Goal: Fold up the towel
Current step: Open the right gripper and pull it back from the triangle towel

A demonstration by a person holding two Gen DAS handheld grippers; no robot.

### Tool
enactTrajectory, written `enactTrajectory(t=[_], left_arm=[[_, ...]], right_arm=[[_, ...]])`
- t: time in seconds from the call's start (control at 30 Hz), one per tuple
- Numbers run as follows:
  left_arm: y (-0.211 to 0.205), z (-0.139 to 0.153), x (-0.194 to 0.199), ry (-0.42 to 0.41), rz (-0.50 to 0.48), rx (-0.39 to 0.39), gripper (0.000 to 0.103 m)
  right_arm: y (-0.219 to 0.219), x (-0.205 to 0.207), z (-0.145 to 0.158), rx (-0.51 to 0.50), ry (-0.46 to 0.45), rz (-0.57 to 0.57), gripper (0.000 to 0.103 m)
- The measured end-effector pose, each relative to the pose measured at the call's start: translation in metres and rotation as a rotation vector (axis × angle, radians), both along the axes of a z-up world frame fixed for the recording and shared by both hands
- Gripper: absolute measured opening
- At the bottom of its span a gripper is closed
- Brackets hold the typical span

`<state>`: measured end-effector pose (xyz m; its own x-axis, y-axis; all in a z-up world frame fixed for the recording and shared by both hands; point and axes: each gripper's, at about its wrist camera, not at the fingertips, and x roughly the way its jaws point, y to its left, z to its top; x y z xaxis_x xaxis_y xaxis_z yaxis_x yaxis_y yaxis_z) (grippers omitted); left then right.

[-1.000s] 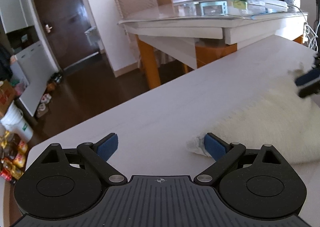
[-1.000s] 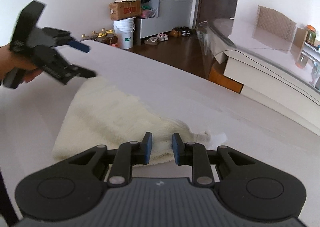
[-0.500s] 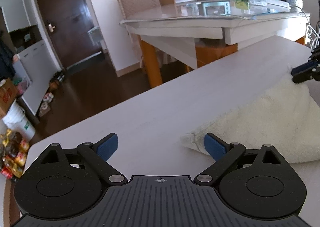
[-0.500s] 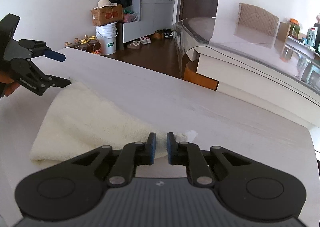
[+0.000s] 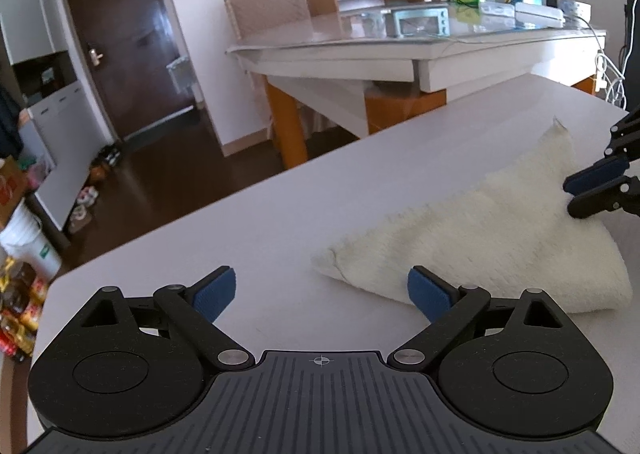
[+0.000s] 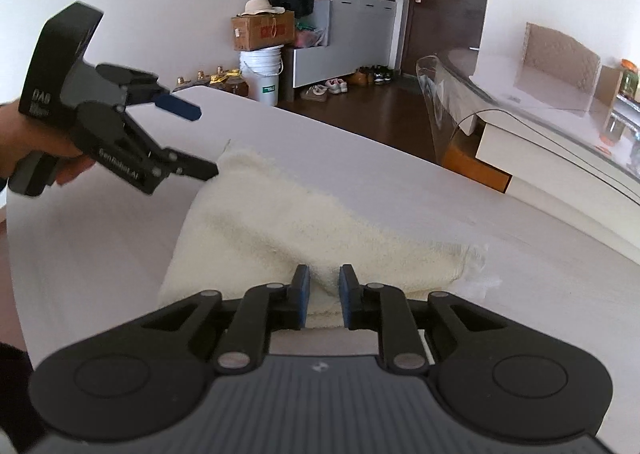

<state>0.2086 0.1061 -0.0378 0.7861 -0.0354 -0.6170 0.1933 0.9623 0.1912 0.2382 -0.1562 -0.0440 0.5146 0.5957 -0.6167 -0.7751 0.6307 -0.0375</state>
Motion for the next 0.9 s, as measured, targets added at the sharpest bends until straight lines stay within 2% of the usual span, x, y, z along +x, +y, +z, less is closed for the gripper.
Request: enactTrajectory(t=[0.07,0.23,0.3,0.43,0.5,0.53,0.57,0.6,0.67,0.73,0.8,0.9], left_arm=[[0.0,0.002,-0.004,-0.005,0.003,-0.016,0.096],[-0.006,0.006,-0.019,-0.008,0.007,-0.043,0.097],[-0.011,0.007,-0.031,-0.006,0.007,-0.06,0.097],[-0.022,0.01,-0.053,0.003,0.008,-0.095,0.097],[-0.028,0.011,-0.061,0.005,0.012,-0.098,0.098],[-0.031,0.011,-0.067,0.005,0.012,-0.1,0.098],[-0.032,0.012,-0.071,0.005,0.011,-0.102,0.099],[-0.036,0.013,-0.078,0.003,0.009,-0.102,0.1],[-0.042,0.015,-0.091,-0.001,0.014,-0.097,0.101],[-0.045,0.018,-0.098,-0.003,0.02,-0.104,0.101],[-0.048,0.022,-0.109,-0.008,0.029,-0.118,0.102],[-0.054,0.025,-0.122,-0.012,0.035,-0.114,0.103]], right_arm=[[-0.004,-0.002,0.005,0.017,0.001,-0.015,0.02],[-0.019,-0.013,0.011,0.045,0.0,-0.082,0.028],[-0.027,-0.021,0.013,0.064,0.007,-0.12,0.04],[-0.038,-0.037,0.015,0.099,0.03,-0.191,0.047],[-0.043,-0.049,0.016,0.126,0.043,-0.22,0.057],[-0.044,-0.053,0.017,0.134,0.047,-0.231,0.058],[-0.045,-0.058,0.017,0.139,0.047,-0.24,0.065],[-0.047,-0.065,0.018,0.144,0.048,-0.249,0.076],[-0.048,-0.071,0.018,0.146,0.048,-0.258,0.086],[-0.05,-0.082,0.02,0.148,0.042,-0.266,0.087],[-0.053,-0.093,0.022,0.151,0.038,-0.273,0.097],[-0.055,-0.102,0.025,0.156,0.027,-0.291,0.098]])
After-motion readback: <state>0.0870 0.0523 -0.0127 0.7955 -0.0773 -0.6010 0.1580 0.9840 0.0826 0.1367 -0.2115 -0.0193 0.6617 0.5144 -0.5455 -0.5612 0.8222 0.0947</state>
